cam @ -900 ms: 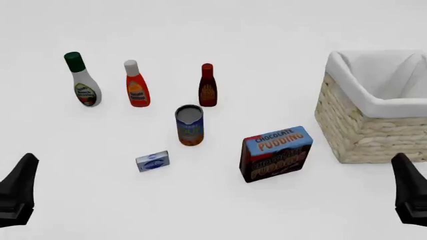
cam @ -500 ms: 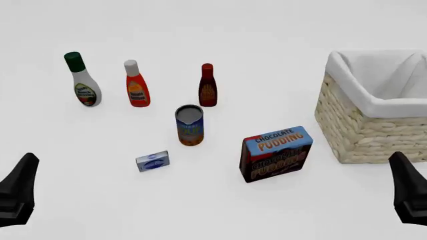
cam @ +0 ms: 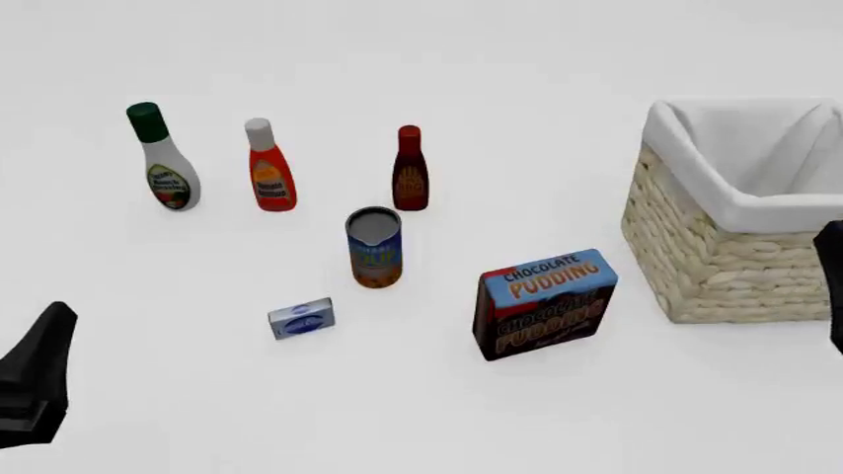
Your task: Pick the bbq sauce and place it in the basket.
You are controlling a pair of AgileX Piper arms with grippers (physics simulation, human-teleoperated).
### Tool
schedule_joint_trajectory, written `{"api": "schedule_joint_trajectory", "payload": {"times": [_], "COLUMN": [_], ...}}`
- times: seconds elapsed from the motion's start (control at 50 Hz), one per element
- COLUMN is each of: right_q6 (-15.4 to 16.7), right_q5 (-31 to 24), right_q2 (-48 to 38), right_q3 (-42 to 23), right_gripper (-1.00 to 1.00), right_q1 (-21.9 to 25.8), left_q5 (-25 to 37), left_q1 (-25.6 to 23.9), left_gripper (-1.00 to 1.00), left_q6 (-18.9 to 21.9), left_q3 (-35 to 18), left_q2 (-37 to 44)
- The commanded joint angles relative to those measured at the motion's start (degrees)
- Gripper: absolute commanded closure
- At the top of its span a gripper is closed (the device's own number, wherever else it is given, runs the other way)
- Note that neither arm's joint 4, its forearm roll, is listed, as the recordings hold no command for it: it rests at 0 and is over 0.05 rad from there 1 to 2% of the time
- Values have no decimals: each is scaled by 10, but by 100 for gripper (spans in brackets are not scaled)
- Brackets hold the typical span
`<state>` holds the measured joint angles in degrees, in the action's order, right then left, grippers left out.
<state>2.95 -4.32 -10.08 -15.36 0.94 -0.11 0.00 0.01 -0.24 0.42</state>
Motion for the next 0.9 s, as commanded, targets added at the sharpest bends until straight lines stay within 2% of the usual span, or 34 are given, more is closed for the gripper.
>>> {"api": "schedule_joint_trajectory", "payload": {"times": [0.02, 0.22, 0.26, 0.3, 0.38, 0.4, 0.42, 0.5, 0.54, 0.66, 0.74, 0.8, 0.86, 0.9], "right_q6": [3, 28, 22, 43, 38, 37, 20, 22, 12, 20, 10, 23, 9, 11], "right_q5": [-11, -28, -38, -38, -48, -48, -54, -62, -69, -75, -82, -80, -77, -76], "right_q2": [-88, -178, -199, -211, -249, -259, -273, -309, -332, -378, -421, -441, -475, -485], "right_q3": [-89, -183, -213, -227, -267, -279, -292, -321, -342, -382, -411, -424, -445, -450], "right_gripper": [-100, -100, -100, -100, -100, -100, -100, -100, -100, -100, -100, -100, -100, -100], "right_q1": [6, 34, 51, 62, 79, 96, 101, 107, 113, 129, 142, 156, 168, 171], "left_q5": [0, 0, 0, 0, 0, 0, 0, 0, 0, 0, 0, 0, 0, 0], "left_q1": [0, 0, 0, 0, 0, 0, 0, 0, 0, 0, 0, 0, 0, 0], "left_gripper": [-100, -100, -100, -100, -100, -100, -100, -100, -100, -100, -100, -100, -100, -100], "left_q6": [0, 0, 0, 0, 0, 0, 0, 0, 0, 0, 0, 0, 0, 0], "left_q3": [0, 0, 0, 0, 0, 0, 0, 0, 0, 0, 0, 0, 0, 0], "left_q2": [0, 0, 0, 0, 0, 0, 0, 0, 0, 0, 0, 0, 0, 0]}}
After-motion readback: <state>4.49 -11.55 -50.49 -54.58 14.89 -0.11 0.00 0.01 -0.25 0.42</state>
